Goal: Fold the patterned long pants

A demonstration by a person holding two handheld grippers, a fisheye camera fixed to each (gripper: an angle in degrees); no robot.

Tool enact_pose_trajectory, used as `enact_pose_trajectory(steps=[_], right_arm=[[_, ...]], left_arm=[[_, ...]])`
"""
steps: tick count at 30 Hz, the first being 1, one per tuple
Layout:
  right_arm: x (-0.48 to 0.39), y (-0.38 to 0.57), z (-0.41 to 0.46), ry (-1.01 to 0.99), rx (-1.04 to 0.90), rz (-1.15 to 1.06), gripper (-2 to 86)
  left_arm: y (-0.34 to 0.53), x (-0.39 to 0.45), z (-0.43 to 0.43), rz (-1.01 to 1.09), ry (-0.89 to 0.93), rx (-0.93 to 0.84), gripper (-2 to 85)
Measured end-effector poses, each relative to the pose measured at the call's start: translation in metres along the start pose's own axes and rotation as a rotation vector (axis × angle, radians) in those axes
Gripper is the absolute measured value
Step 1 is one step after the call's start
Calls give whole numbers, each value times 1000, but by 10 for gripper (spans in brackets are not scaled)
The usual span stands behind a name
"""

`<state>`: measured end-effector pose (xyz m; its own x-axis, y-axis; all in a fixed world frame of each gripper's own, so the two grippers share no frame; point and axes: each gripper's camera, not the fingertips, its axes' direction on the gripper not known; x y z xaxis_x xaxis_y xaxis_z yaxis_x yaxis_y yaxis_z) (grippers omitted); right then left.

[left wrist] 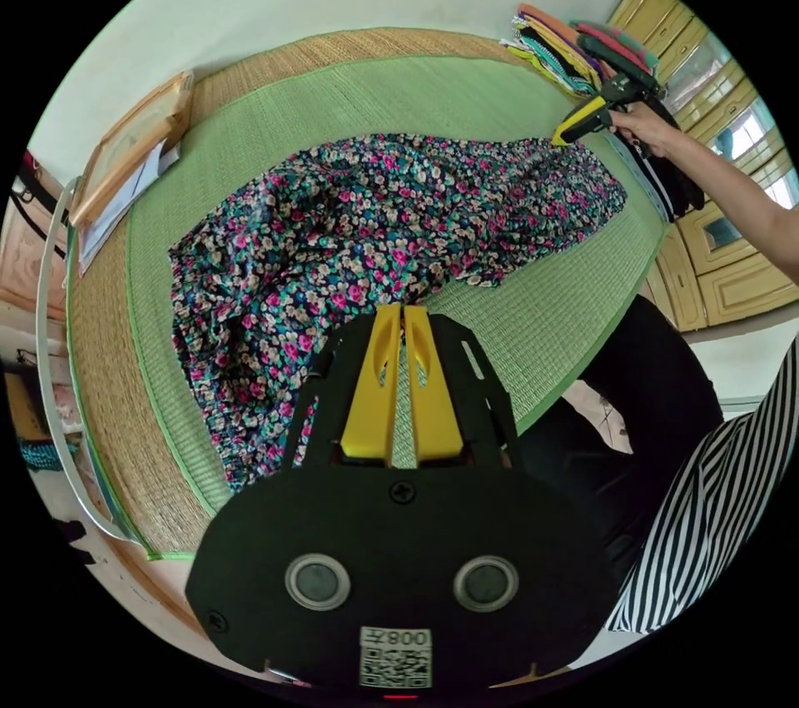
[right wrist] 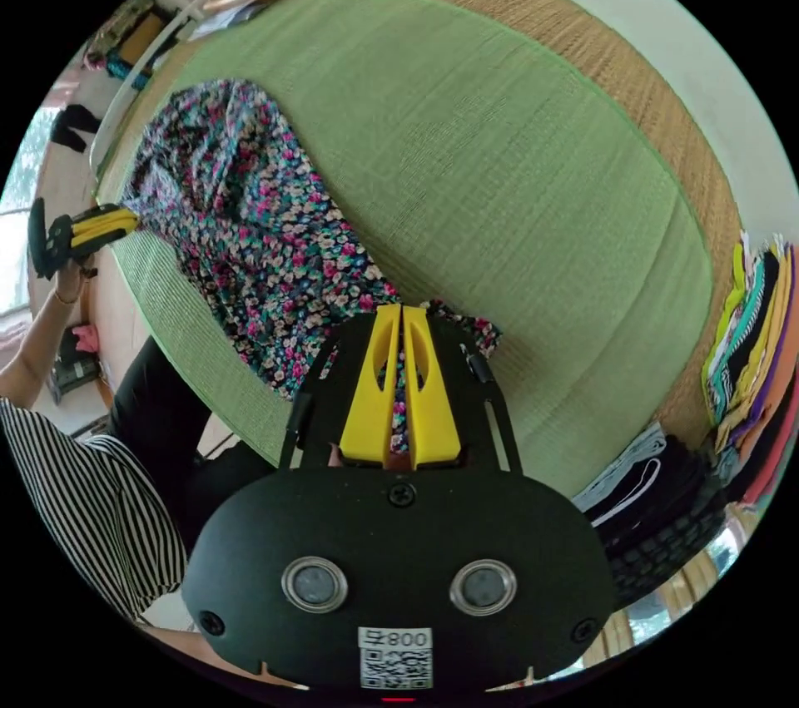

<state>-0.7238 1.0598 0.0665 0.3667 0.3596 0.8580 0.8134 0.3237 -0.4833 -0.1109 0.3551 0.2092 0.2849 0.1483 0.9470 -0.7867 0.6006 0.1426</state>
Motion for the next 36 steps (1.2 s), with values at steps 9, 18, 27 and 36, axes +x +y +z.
enact_pose_trajectory(steps=[9,18,27,36], right_arm=[[62,161,-140,-242,442,195,-1],[97,198,-77,-410,384,271,1],[110,215,-100,-384,421,170,1],[110,242,-115,-376,472,131,1]], left_arm=[[5,4,-57,-53,14,88,6],[5,37,-41,67,47,-173,23],[-24,-3,-94,-149,298,140,65],[-115,-83,-38,-554,144,49,44]])
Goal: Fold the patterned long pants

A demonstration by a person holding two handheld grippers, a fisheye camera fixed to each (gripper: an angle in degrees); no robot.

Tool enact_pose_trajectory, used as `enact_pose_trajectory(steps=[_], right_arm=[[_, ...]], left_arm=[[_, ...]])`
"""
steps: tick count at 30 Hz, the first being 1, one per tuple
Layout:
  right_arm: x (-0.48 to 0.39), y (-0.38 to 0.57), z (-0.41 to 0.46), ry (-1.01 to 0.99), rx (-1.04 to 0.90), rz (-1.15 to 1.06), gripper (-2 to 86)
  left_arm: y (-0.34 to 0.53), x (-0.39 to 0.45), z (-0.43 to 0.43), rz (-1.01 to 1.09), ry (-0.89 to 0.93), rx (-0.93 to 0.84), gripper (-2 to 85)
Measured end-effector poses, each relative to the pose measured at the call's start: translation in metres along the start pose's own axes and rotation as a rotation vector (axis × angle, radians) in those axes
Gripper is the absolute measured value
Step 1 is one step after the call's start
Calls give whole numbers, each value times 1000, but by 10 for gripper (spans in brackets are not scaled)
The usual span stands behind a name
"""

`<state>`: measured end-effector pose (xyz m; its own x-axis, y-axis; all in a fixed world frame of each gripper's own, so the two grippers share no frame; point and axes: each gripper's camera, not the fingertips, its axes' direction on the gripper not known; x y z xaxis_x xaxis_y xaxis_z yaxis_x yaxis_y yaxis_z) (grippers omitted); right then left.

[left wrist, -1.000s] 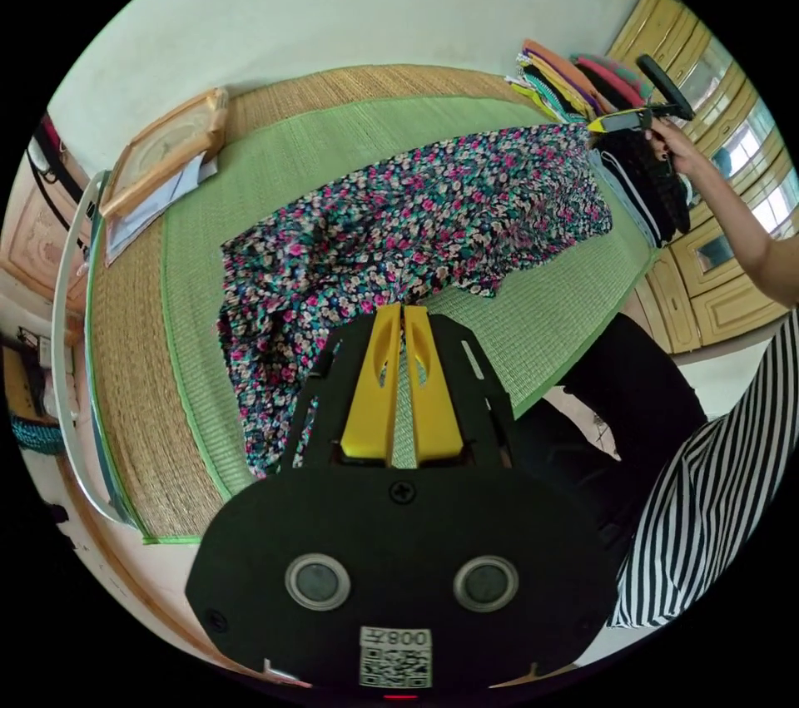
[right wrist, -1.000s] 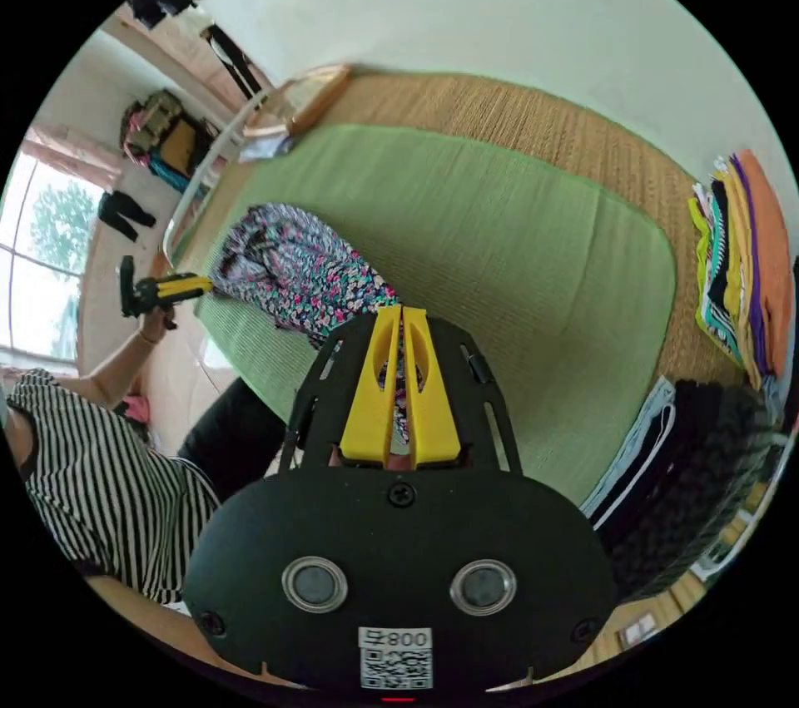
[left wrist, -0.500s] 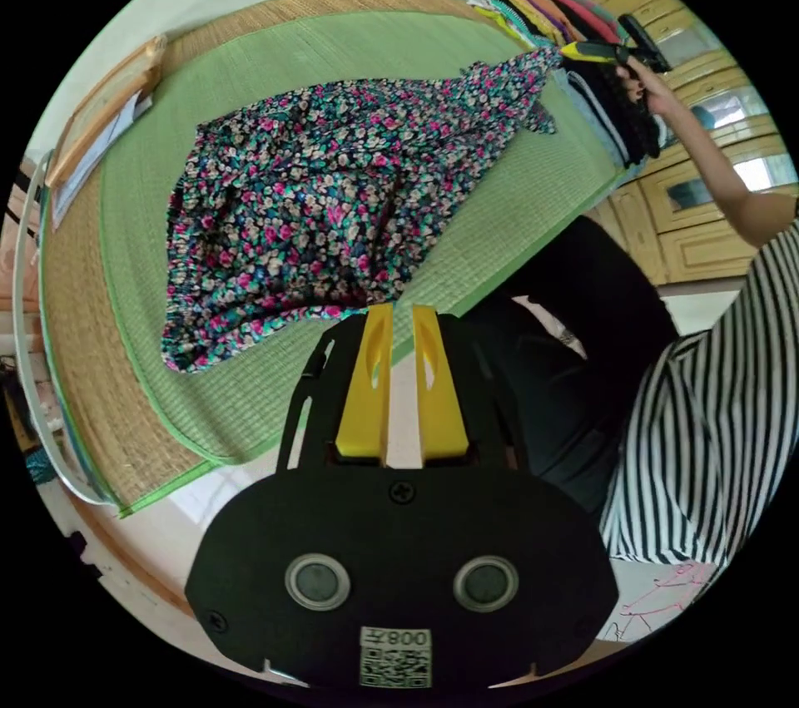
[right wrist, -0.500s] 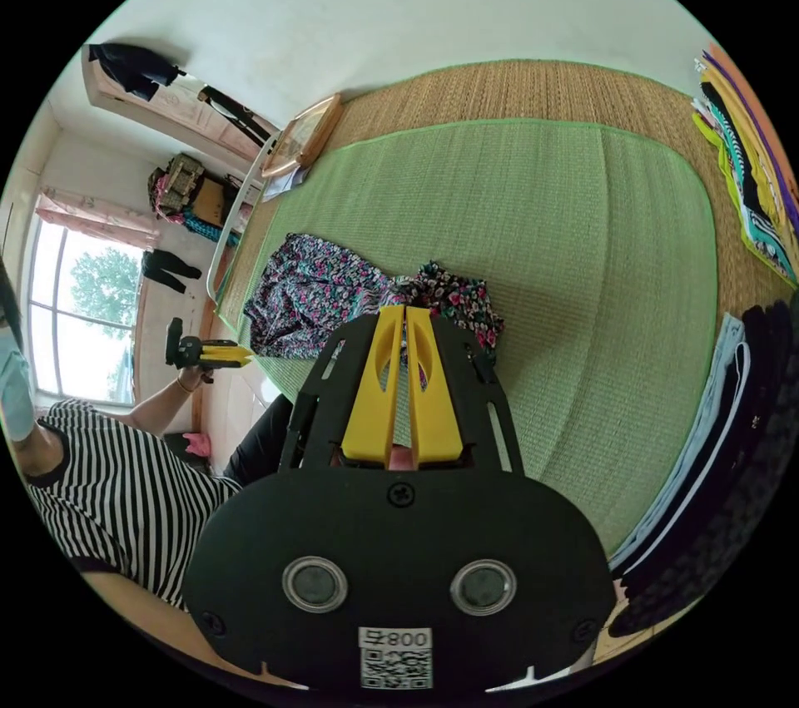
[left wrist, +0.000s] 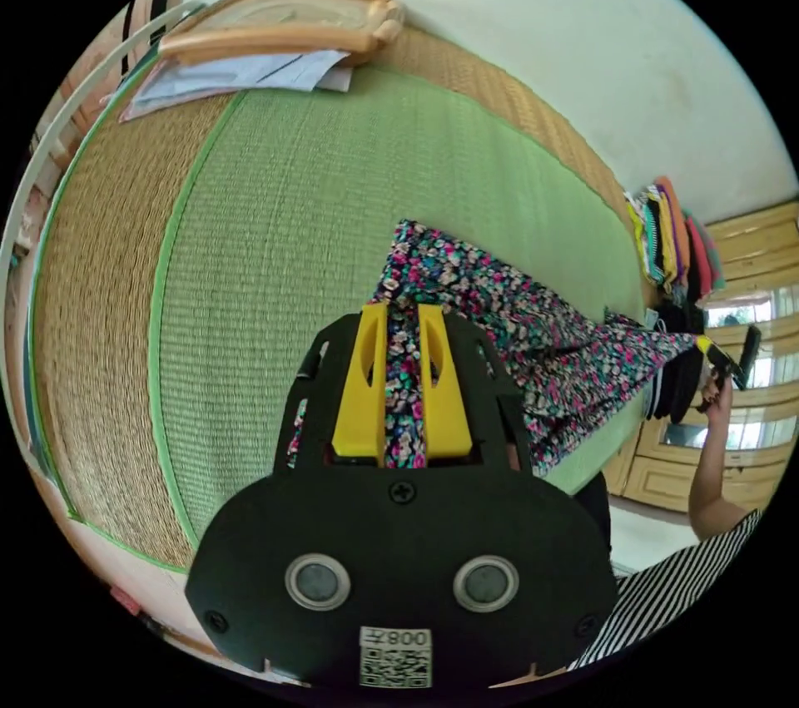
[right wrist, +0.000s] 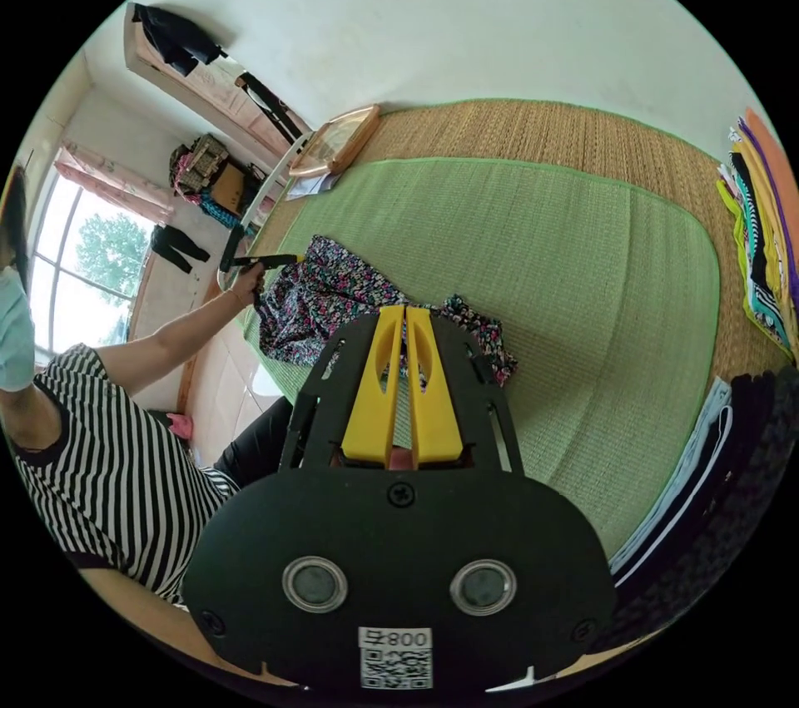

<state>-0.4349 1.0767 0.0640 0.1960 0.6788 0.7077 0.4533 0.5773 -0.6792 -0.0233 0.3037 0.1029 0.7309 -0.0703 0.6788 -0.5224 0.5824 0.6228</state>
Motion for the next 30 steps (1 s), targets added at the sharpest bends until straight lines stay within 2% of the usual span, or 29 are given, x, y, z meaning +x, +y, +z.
enact_pose_trajectory(steps=[3,6,12,15,17,23,30], right_arm=[[1,2,-10,1,19,-14,1],[0,-5,-17,8,43,-47,2],[-3,-58,-5,46,52,-105,8],[6,-74,12,148,8,-63,19],[20,-64,13,162,23,-33,42],[65,20,12,177,-20,105,74],[85,108,37,93,-57,245,78]], left_arm=[[-8,15,-1,73,-103,-24,14],[-9,25,-23,129,-200,49,5],[-14,8,-78,-26,-316,268,4],[-17,-4,-80,-107,-234,277,8],[-17,10,-68,-32,-125,246,17],[-14,77,-12,233,4,89,37],[-19,120,11,321,134,46,37]])
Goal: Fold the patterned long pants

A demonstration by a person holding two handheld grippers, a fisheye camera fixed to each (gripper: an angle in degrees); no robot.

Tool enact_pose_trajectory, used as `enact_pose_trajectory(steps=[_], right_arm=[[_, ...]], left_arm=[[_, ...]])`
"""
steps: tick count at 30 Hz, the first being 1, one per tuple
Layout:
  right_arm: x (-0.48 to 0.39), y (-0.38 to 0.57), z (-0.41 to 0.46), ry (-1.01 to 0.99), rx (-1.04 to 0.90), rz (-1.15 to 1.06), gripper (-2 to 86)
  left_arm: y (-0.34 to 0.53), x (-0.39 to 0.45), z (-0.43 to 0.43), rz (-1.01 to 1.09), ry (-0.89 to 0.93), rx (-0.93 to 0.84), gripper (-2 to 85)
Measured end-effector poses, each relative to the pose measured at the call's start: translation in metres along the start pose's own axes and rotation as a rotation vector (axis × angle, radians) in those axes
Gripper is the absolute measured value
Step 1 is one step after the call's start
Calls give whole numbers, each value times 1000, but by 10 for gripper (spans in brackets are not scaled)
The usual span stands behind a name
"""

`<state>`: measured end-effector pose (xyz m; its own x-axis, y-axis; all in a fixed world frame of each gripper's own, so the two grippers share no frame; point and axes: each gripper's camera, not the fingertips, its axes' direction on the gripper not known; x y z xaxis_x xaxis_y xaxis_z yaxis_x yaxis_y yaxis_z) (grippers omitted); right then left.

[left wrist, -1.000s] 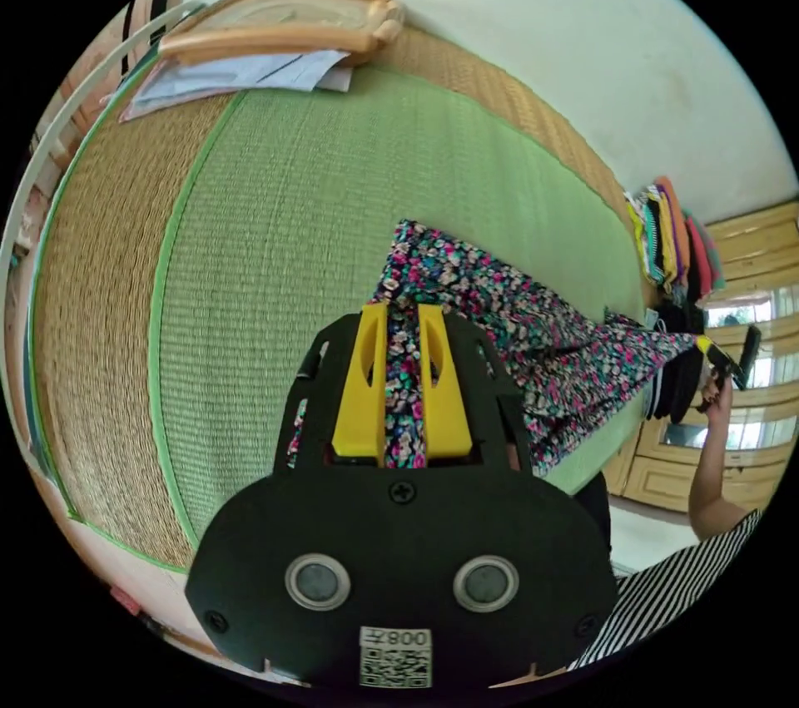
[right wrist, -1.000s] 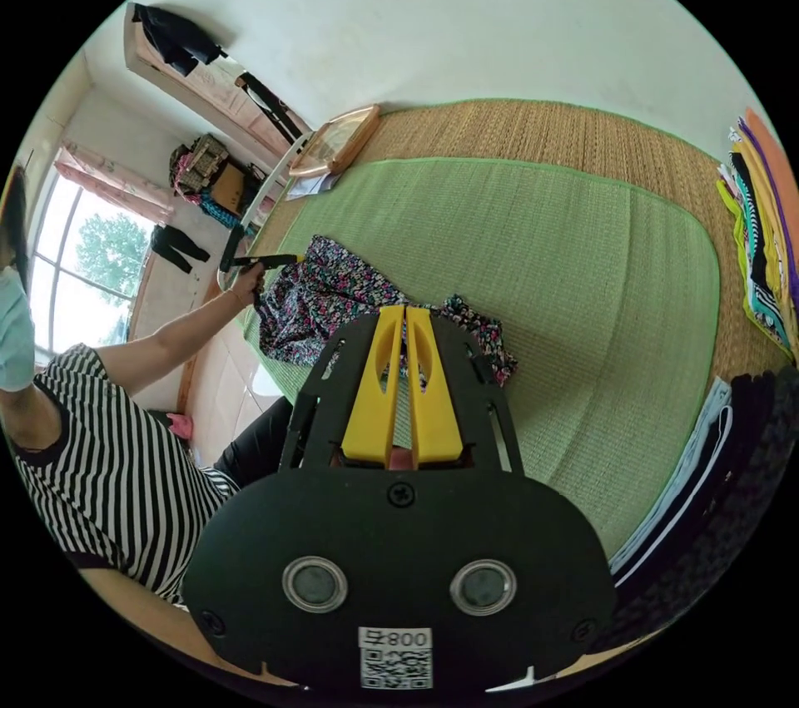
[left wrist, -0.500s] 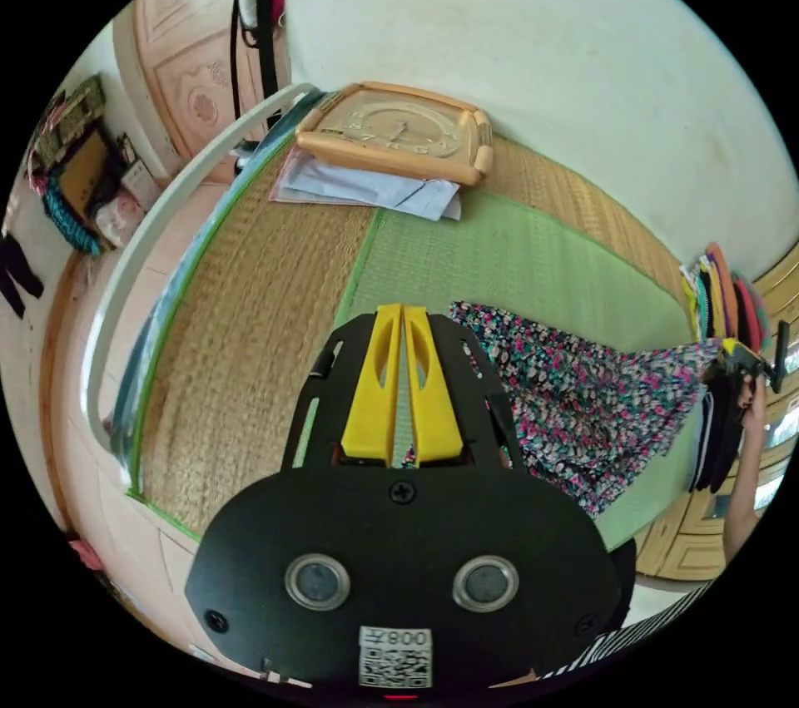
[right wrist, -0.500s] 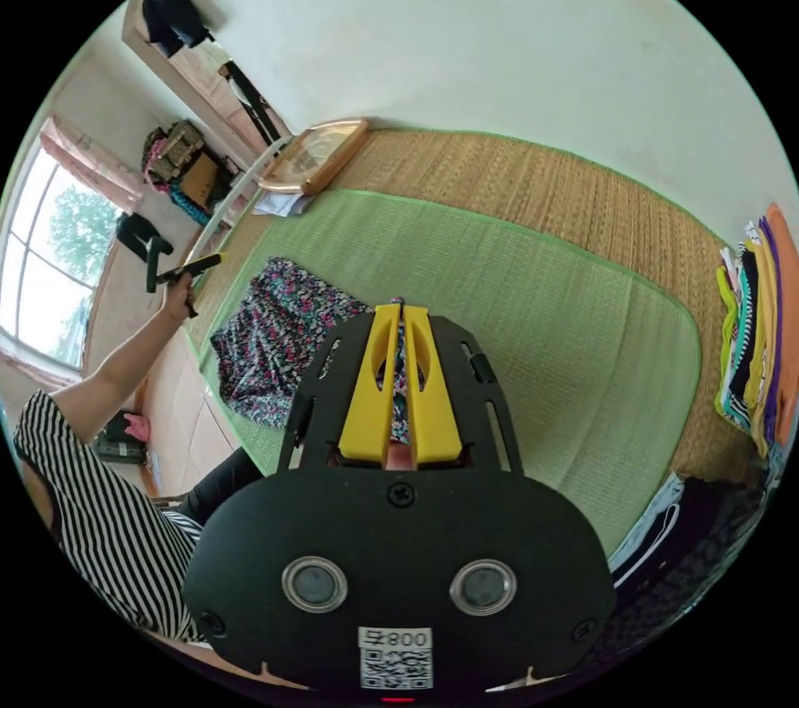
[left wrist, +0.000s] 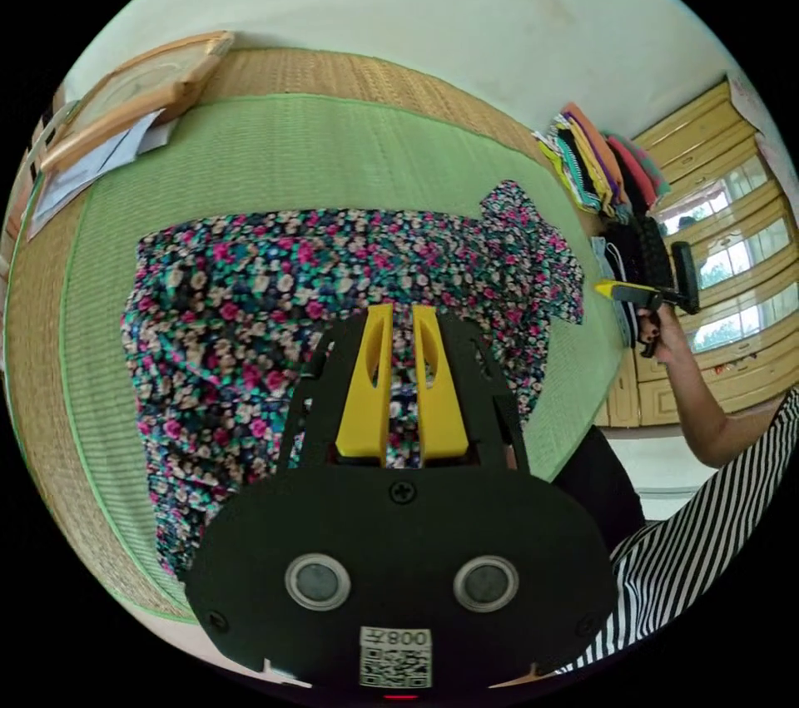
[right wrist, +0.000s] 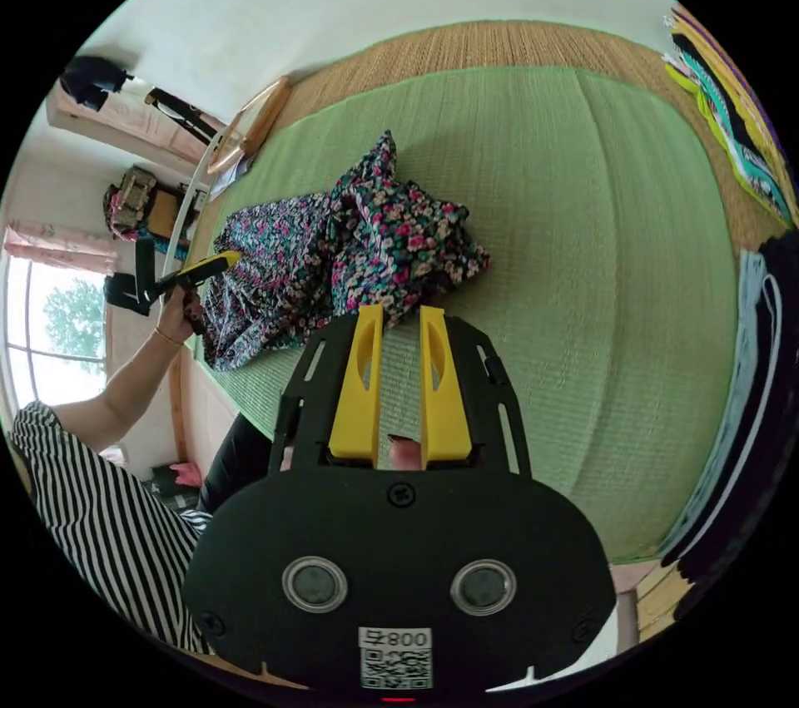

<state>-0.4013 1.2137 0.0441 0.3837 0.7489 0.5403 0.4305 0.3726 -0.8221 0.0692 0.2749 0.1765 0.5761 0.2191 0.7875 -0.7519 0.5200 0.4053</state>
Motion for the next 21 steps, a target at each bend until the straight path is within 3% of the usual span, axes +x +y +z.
enact_pose_trajectory(steps=[7,12,21], right_arm=[[37,33,11,-275,58,104,76],[54,37,15,-396,60,128,25],[45,67,-101,-557,321,5,5]], left_arm=[[-13,32,16,106,73,-54,34],[-19,44,28,122,95,-85,32],[-34,51,25,131,99,-45,29]])
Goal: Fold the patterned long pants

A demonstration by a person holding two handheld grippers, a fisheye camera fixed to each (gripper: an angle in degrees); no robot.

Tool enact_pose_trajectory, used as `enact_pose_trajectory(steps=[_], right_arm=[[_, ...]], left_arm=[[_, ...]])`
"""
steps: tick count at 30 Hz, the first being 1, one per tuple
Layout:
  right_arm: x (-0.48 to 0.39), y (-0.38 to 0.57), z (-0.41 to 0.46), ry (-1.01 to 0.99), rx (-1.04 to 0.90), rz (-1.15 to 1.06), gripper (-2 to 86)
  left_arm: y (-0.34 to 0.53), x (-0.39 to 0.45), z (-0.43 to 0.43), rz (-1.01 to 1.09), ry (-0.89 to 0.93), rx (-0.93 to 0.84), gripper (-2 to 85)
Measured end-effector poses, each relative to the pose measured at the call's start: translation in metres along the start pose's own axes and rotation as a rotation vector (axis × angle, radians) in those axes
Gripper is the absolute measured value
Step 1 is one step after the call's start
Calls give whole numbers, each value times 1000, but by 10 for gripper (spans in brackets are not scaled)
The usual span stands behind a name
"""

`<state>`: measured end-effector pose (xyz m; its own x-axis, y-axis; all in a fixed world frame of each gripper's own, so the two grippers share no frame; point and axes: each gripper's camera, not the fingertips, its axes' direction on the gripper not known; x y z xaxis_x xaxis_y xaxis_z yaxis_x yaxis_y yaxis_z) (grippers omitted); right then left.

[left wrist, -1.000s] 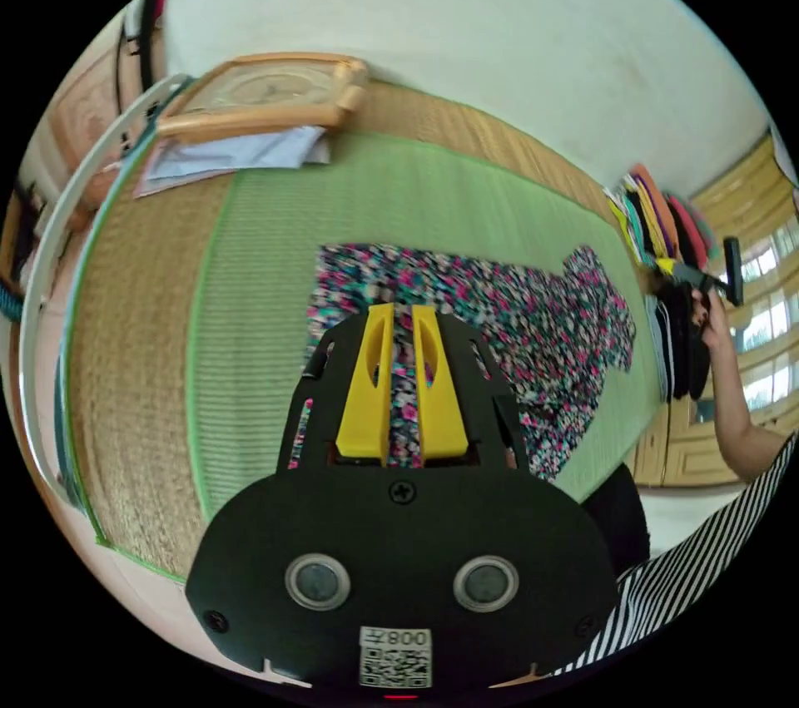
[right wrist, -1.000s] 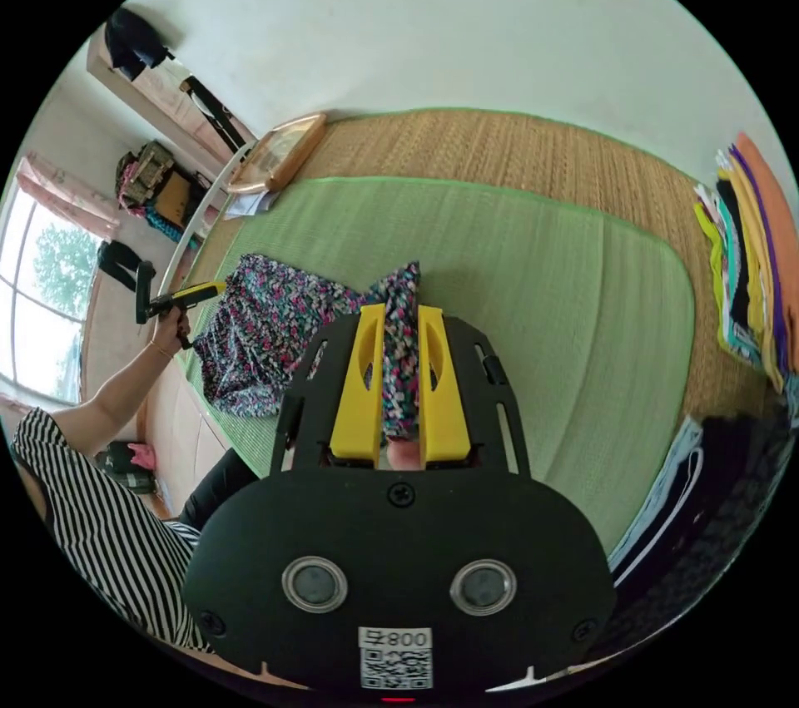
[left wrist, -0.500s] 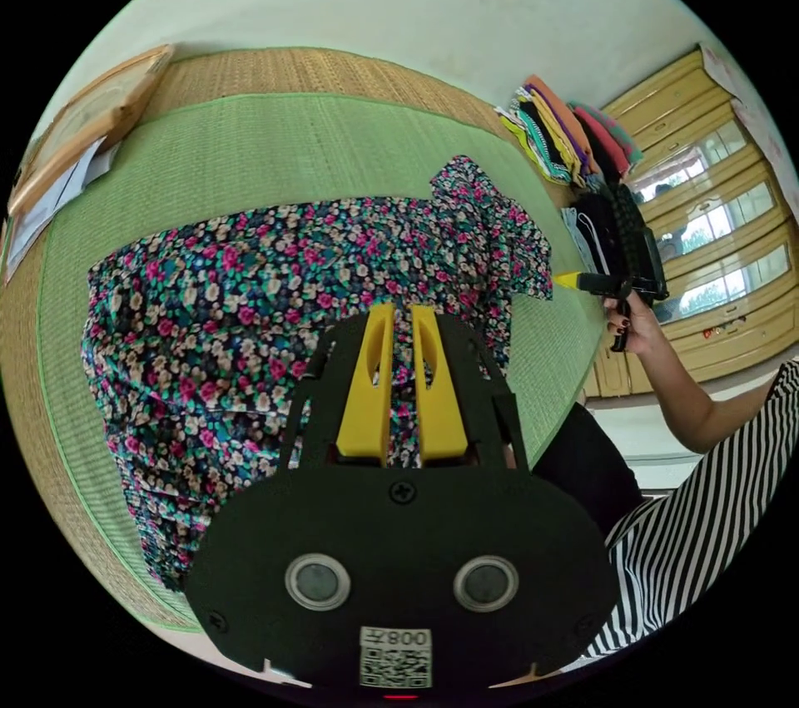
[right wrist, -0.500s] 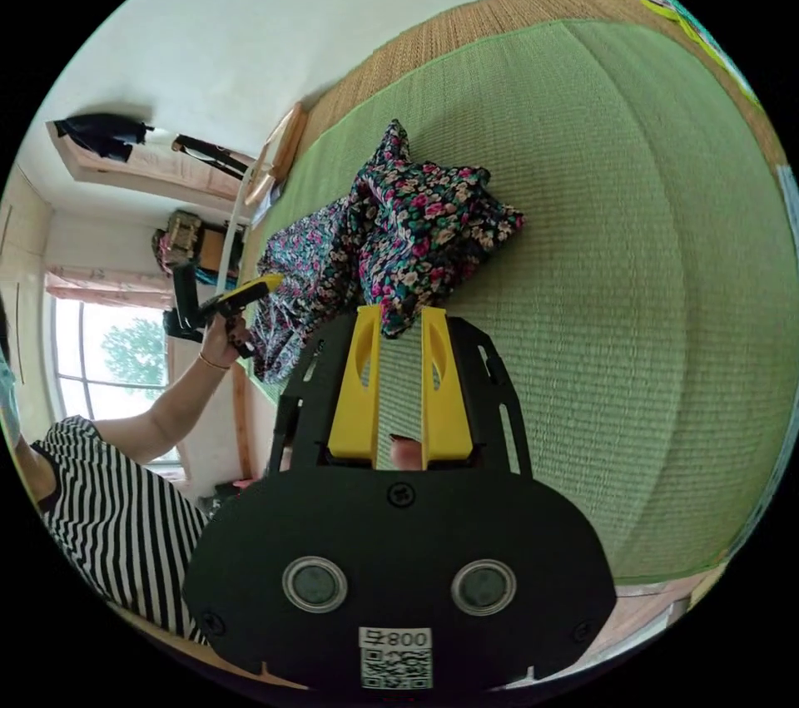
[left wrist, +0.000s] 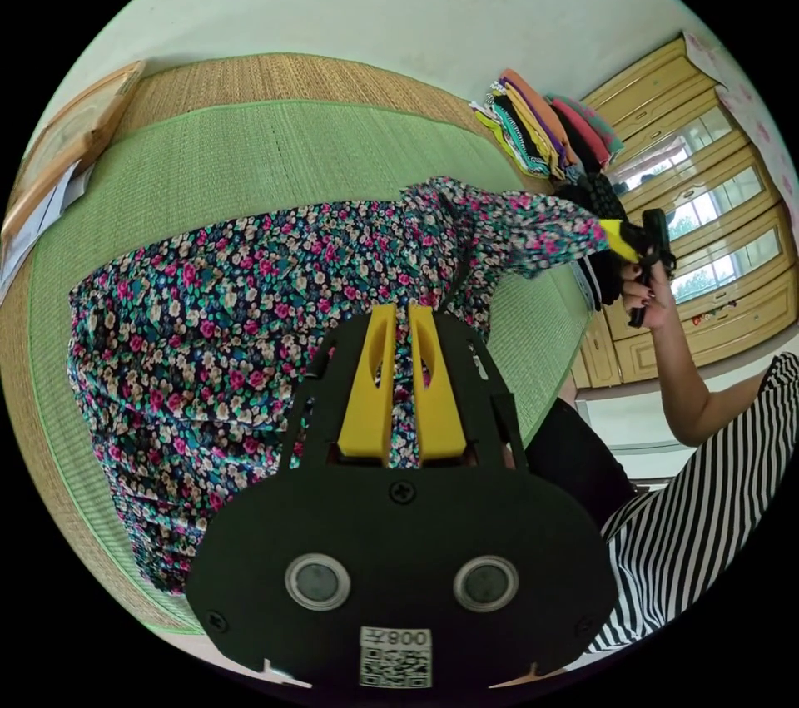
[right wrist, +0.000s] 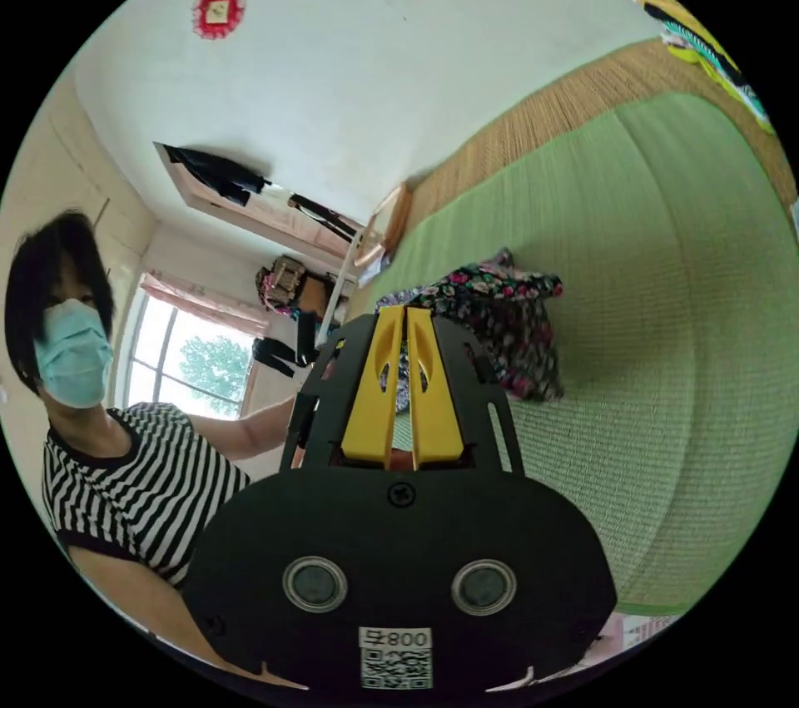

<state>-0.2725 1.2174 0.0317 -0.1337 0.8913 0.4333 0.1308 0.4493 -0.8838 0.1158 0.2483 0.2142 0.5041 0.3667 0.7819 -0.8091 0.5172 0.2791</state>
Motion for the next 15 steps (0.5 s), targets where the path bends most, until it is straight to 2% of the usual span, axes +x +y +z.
enact_pose_trajectory(steps=[7,9,11,15], right_arm=[[-32,-25,-92,2,209,-9,1],[-23,-35,-111,37,274,28,1],[-8,-48,-122,169,295,98,3],[-14,-44,-87,315,146,61,12]], left_arm=[[-10,7,9,48,65,-8,39],[-11,11,16,77,105,-25,45],[-12,17,25,104,158,-53,54],[-9,28,43,131,198,-127,68]])
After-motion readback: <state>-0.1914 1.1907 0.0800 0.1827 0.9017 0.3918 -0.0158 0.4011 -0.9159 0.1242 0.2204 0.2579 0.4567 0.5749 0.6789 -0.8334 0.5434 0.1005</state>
